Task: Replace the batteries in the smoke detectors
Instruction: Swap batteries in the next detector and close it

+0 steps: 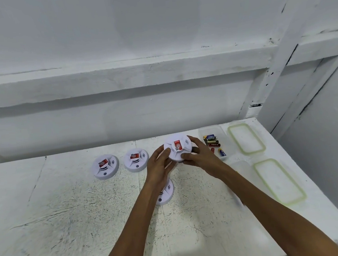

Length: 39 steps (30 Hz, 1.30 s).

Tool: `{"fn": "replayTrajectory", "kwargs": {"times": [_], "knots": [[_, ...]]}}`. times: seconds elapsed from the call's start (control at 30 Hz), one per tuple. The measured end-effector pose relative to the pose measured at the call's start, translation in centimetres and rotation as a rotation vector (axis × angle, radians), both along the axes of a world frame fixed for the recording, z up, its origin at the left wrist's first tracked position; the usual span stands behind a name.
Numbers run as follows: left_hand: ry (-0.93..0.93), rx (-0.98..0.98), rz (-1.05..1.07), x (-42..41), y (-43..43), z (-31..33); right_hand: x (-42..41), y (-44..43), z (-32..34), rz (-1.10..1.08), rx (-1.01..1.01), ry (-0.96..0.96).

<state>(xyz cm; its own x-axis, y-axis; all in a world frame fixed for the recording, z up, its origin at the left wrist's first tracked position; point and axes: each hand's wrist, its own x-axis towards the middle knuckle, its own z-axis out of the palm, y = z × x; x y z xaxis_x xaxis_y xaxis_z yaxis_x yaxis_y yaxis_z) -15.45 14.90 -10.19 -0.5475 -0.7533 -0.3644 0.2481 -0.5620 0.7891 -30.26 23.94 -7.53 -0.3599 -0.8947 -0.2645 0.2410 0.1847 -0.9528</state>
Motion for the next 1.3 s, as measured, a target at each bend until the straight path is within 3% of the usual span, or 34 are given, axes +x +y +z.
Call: {"fn": "replayTrajectory", "kwargs": {"times": [0.27, 0.93, 1.1, 1.3], "knots": [[-0.044, -0.111, 0.004, 0.3, -0.1, 1.0, 0.4, -0.5, -0.5, -0.003, -0.025, 0.069], [-0.055, -0.104, 0.034, 0.1, -0.9, 0.9, 0.7, -1.3, -0.5, 0.023, -0.047, 0.165], [-0.057, -0.096, 0.035, 0.4, -1.2, 0.9, 0.2, -1.2, 0.5, 0.063, -0.026, -0.061], [-0.062, -0.082, 0.045, 0.6, -1.4, 0.6, 0.5, -1.5, 0.6, 0.034, 0.008, -0.024]]}}
